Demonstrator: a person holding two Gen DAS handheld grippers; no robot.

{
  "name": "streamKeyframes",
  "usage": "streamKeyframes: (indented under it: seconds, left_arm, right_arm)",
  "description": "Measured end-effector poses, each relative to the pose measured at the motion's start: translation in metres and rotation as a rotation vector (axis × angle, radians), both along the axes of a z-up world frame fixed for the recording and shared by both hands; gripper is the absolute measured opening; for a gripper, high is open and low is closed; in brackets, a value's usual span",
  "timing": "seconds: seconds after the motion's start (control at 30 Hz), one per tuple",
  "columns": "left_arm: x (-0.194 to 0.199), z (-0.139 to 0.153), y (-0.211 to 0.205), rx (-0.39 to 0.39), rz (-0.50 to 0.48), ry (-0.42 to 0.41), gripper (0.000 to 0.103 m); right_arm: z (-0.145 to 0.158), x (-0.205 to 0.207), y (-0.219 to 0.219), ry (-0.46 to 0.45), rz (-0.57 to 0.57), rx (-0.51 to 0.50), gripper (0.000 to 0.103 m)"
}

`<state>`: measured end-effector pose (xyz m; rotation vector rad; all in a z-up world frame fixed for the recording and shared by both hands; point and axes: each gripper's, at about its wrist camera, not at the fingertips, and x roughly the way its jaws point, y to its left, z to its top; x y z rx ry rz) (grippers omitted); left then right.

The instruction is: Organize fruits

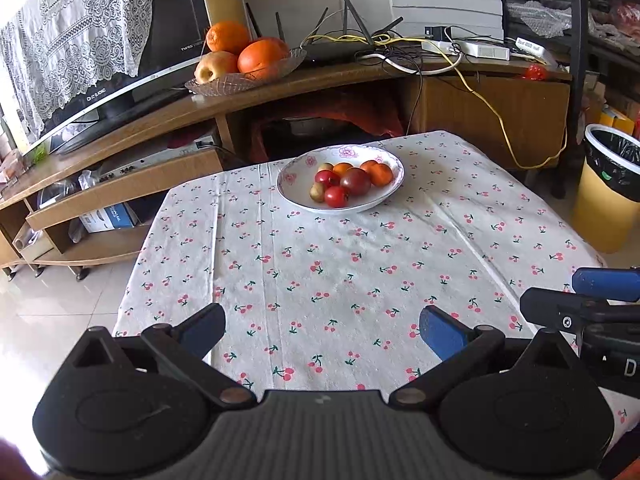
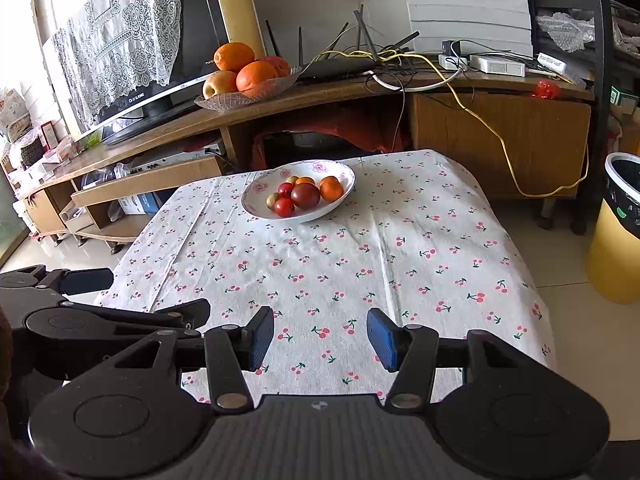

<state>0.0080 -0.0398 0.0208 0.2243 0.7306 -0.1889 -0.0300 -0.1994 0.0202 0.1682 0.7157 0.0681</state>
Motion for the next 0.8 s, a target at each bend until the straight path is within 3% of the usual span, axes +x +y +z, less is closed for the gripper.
streamKeyframes:
  seconds: [0.57,0.8]
  left_arm:
    - [-0.007,-0.008,0.006,-0.095,0.002,0.106,0.103]
    - [-0.01,-0.01,0.004,-0.082,0.005,0.104,0.103]
  right_arm:
    - [-0.007,-0.005,-0.001,0.039,-0.028,-0.014,0.048]
    - [-0.01,-0.007,-0.002,0.059,-0.04,-0.02,0.048]
